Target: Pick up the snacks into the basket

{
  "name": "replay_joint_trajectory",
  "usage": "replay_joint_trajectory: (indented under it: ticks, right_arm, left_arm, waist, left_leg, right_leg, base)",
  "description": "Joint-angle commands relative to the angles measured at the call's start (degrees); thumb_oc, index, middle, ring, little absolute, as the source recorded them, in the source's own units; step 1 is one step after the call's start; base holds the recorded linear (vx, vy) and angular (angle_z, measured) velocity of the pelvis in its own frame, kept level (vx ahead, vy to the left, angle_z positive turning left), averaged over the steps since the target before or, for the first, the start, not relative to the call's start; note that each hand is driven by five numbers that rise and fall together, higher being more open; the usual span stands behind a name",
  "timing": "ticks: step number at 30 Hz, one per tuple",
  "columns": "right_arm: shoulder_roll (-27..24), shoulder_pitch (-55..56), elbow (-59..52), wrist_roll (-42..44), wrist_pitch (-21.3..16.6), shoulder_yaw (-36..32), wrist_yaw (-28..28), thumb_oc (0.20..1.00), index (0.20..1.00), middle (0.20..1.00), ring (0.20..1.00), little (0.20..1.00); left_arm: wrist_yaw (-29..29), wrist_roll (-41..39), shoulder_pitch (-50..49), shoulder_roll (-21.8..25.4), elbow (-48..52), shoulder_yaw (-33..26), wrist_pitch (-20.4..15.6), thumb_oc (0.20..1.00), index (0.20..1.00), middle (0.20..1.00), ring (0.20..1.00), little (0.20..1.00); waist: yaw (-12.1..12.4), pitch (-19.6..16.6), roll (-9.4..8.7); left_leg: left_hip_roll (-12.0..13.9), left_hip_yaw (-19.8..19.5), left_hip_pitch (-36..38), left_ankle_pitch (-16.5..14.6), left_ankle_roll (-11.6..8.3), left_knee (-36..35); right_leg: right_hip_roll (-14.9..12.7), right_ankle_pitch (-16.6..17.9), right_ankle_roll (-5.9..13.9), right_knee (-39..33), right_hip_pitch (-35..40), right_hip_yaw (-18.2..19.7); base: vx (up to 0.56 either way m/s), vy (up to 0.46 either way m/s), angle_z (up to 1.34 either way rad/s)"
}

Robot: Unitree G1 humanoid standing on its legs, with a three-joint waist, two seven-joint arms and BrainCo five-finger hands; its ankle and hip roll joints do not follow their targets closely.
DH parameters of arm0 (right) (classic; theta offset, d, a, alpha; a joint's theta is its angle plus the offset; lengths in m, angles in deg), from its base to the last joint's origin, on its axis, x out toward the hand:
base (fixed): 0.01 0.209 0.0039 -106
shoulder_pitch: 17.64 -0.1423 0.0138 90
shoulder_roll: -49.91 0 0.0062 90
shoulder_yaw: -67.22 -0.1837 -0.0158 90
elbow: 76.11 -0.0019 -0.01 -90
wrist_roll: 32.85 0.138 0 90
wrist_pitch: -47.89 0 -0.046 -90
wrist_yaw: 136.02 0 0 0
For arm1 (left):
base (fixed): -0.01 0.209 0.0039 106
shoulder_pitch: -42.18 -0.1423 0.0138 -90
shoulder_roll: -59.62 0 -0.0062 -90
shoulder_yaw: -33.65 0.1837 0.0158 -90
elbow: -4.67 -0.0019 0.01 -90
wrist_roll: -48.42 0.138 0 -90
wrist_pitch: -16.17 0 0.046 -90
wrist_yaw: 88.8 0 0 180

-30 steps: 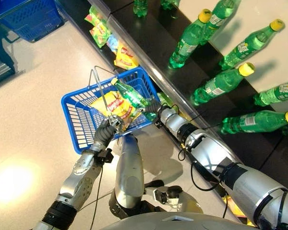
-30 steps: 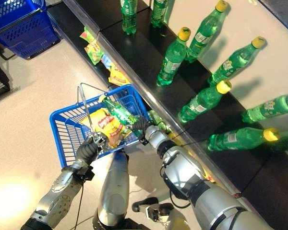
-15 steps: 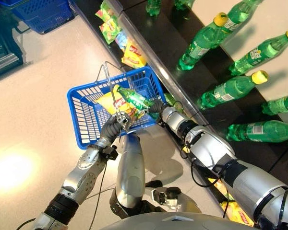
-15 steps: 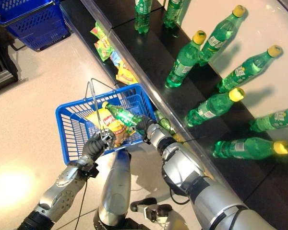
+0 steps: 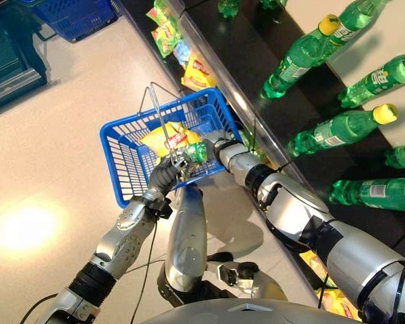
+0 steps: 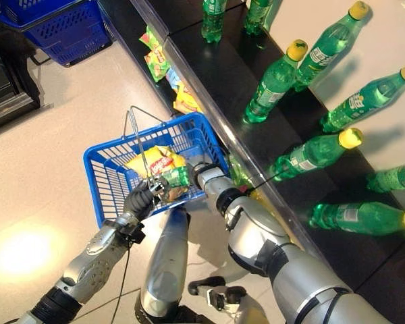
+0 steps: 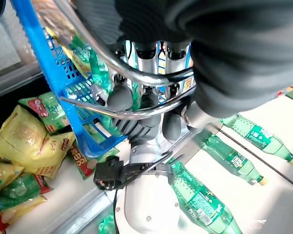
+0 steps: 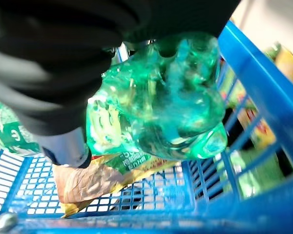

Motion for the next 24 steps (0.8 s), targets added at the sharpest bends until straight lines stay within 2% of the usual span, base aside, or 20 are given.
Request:
replay_joint_trajectory:
  ticks: [1, 4, 10, 11, 24]
  right_arm:
    - [3.4, -6.9, -2.3, -3.8, -2.5, -0.2, -1.8, 0.200, 0.200, 0.200, 0.200, 0.200]
    - [3.7, -7.5, -5.7, -6.3, -3.7, 1.4, -1.6, 0.200, 0.200, 0.200, 0.200, 0.200]
    - [4.7, -7.2, -6.5, -5.5, -4.3, 1.1, -1.4, 0.200, 0.200, 0.200, 0.200, 0.200]
    - [4.2, -6.9, -7.3, -5.6, -4.3, 1.0, -2.1, 1.000, 1.000, 1.000, 1.000, 1.000]
    - [3.8, -5.9, -6.3, 0.6, -4.2, -2.0, -3.6, 1.000, 1.000, 1.000, 1.000, 1.000]
  left_arm:
    - [4.3, -3.0, 2.9, -2.4, 15.3, 2.8, -5.3, 0.200, 0.200, 0.200, 0.200, 0.200]
    - [4.0, -5.6, 2.6, -2.7, 16.2, 2.8, -5.5, 0.200, 0.200, 0.200, 0.200, 0.200]
    - [3.4, -6.6, 2.2, -2.8, 16.8, 2.8, -5.8, 0.200, 0.200, 0.200, 0.200, 0.200]
    - [3.2, -6.6, 1.9, -2.8, 16.9, 2.8, -6.0, 0.200, 0.200, 0.200, 0.200, 0.200]
    - [2.0, -5.5, 0.6, -2.3, 17.9, 1.7, -6.6, 0.200, 0.200, 0.200, 0.200, 0.200]
  waist:
    - [0.4, -0.9, 2.78]
    - [-0.3, -0.8, 2.81]
    - [-1.2, -0.8, 2.56]
    - [-1.6, -0.6, 2.50]
    - [-3.0, 0.4, 2.14]
  left_leg:
    - [0.6, 2.3, -0.8, -8.2, 4.00, 8.0]
    - [0.7, 2.3, -0.6, -8.2, 3.99, 8.1]
    - [0.8, 2.5, -0.5, -8.3, 3.91, 8.2]
    - [0.9, 2.6, -0.4, -8.3, 3.85, 8.3]
    - [1.7, 3.8, 0.3, -8.4, 3.64, 8.4]
  right_leg:
    - [-1.7, 14.0, 1.89, -2.4, -6.6, 2.2]
    - [-1.8, 13.8, 1.82, -2.4, -6.6, 2.5]
    - [-2.0, 13.7, 1.84, -2.3, -6.5, 2.6]
    - [-2.0, 13.8, 1.91, -2.3, -6.6, 2.7]
    - [-2.4, 14.5, 1.93, -2.2, -7.0, 3.6]
  base:
    - [0.00, 0.000, 0.00]
    - [0.00, 0.000, 0.00]
    - [0.00, 0.000, 0.00]
    - [0.00, 0.000, 0.00]
    - [0.00, 0.002, -0.03]
